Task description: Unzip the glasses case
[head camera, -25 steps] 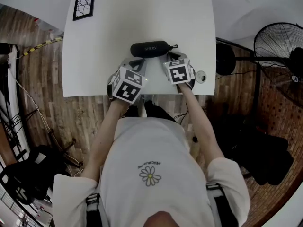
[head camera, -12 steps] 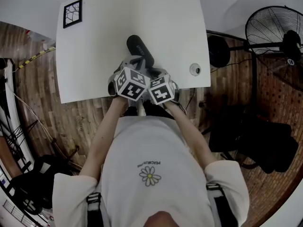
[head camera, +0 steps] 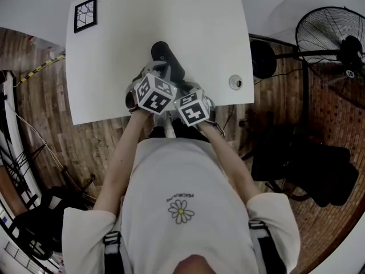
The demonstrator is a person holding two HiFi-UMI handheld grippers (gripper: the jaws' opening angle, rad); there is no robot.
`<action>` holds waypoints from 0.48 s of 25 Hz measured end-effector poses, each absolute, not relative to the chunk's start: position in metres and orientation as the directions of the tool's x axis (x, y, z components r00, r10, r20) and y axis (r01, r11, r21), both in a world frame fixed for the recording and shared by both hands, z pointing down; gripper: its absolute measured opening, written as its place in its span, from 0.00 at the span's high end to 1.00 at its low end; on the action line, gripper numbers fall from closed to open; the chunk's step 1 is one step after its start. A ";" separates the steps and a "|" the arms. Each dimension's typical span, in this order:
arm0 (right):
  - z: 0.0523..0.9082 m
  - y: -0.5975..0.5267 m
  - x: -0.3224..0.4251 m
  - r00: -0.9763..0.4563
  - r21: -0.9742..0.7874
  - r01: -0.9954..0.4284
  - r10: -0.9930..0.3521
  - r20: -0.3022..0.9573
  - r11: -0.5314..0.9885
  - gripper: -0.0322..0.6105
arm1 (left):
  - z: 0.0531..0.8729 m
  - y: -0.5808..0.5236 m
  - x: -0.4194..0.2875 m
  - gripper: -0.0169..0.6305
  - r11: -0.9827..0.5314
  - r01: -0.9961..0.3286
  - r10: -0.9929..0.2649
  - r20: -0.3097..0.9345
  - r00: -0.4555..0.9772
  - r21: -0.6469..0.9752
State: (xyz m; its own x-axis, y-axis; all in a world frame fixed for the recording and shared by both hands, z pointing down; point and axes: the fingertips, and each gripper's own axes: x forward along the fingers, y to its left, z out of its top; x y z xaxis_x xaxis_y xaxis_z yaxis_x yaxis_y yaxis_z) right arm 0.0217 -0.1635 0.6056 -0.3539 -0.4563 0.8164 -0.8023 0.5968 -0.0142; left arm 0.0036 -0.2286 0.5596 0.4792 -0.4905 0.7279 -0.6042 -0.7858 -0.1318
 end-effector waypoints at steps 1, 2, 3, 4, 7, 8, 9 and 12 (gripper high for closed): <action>0.606 -0.162 0.022 -0.351 -0.013 -0.801 -0.452 0.820 0.599 0.94 | 0.560 -0.228 0.002 0.96 -0.785 -0.606 -0.492 0.723 0.484 -0.129; 0.606 -0.162 0.022 -0.347 -0.009 -0.799 -0.448 0.824 0.602 0.94 | 0.561 -0.227 0.002 0.96 -0.782 -0.611 -0.496 0.719 0.487 -0.125; 0.606 -0.162 0.022 -0.344 -0.003 -0.796 -0.446 0.826 0.606 0.94 | 0.561 -0.228 0.002 0.96 -0.779 -0.615 -0.498 0.717 0.487 -0.123; 0.606 -0.162 0.023 -0.341 0.002 -0.791 -0.444 0.828 0.611 0.94 | 0.561 -0.228 0.003 0.96 -0.777 -0.618 -0.500 0.719 0.484 -0.124; 0.605 -0.162 0.028 -0.329 0.017 -0.782 -0.437 0.837 0.623 0.94 | 0.562 -0.229 0.005 0.96 -0.784 -0.606 -0.494 0.729 0.474 -0.136; 0.605 -0.163 0.031 -0.321 0.028 -0.779 -0.436 0.841 0.627 0.94 | 0.562 -0.229 0.005 0.96 -0.787 -0.602 -0.492 0.729 0.477 -0.137; 0.604 -0.163 0.033 -0.311 0.043 -0.773 -0.438 0.843 0.633 0.94 | 0.562 -0.228 0.005 0.96 -0.788 -0.600 -0.490 0.728 0.479 -0.136; 0.603 -0.166 0.038 -0.291 0.086 -0.749 -0.443 0.848 0.657 0.94 | 0.562 -0.229 0.004 0.96 -0.786 -0.605 -0.489 0.728 0.481 -0.129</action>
State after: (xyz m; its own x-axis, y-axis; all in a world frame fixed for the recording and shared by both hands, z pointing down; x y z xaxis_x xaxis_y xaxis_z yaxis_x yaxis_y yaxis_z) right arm 0.0384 -0.1660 0.6031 -0.2913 -0.4431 0.8478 -0.7494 0.6566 0.0856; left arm 0.0037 -0.2288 0.5620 0.4807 -0.4895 0.7276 -0.6045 -0.7860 -0.1294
